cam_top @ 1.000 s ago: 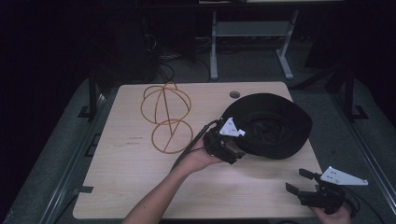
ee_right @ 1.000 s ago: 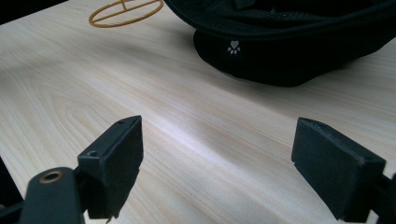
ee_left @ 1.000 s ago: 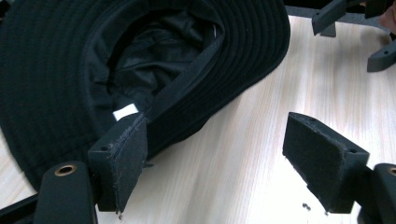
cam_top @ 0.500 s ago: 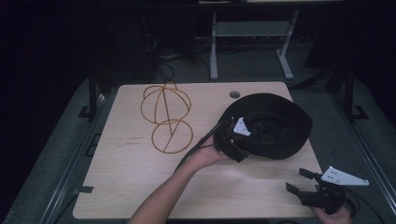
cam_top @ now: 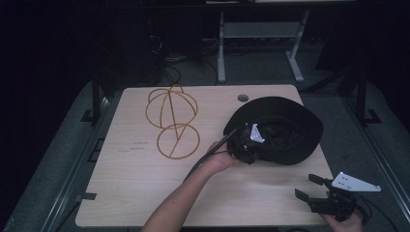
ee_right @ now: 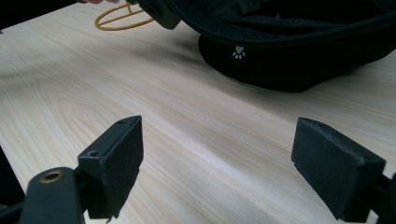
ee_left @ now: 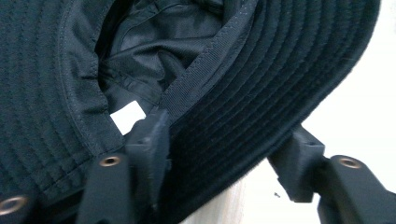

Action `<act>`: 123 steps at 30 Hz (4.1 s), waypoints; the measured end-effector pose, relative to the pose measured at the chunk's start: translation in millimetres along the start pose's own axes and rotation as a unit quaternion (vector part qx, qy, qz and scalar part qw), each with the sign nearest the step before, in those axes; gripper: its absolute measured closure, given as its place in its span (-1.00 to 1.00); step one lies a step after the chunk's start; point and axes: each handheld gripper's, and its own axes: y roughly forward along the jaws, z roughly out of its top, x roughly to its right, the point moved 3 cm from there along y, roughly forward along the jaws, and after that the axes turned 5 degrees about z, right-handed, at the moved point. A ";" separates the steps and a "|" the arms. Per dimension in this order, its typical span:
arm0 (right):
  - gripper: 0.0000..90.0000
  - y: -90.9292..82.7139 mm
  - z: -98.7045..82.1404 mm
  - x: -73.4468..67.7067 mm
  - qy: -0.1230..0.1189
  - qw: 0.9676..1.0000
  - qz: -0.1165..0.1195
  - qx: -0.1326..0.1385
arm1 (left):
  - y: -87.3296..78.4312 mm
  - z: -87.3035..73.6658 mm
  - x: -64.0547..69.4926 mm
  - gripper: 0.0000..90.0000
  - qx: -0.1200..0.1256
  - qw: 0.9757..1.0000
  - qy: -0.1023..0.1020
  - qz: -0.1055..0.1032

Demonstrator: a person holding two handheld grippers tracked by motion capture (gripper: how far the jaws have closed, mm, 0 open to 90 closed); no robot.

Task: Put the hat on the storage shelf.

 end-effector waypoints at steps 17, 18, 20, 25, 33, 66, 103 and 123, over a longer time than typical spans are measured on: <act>-0.64 0.7 0.4 1.2 0.000 1.000 -0.010 0.000 | -18.7 0.5 9.0 0.75 0.048 0.999 0.008 -0.005; -0.64 0.7 0.4 1.2 0.000 1.000 -0.010 0.000 | -21.2 0.3 10.1 0.75 0.052 0.999 0.005 -0.008; -0.64 1.3 1.7 1.0 0.000 1.000 -0.012 0.002 | -26.2 0.1 12.5 0.81 0.059 0.998 0.002 -0.012; -0.65 4.4 6.6 -1.7 -0.006 1.000 -0.021 0.004 | -38.2 -0.9 17.0 0.90 0.075 0.997 -0.015 -0.028; -0.66 13.7 15.6 -4.7 -0.016 1.000 -0.020 0.010 | -60.3 3.4 18.1 0.93 0.108 0.992 -0.045 -0.054; -0.65 61.4 46.2 -20.9 -0.100 0.995 -0.007 0.010 | -82.2 30.6 27.0 0.93 0.141 0.985 -0.042 -0.091; 0.92 78.5 57.7 -26.2 -0.115 0.993 -0.035 0.006 | -79.9 28.9 35.2 0.61 0.117 0.988 -0.018 -0.098; 0.93 65.5 65.2 -21.4 -0.060 0.998 -0.003 0.012 | -120.1 -9.9 31.1 0.11 0.134 0.988 -0.019 -0.075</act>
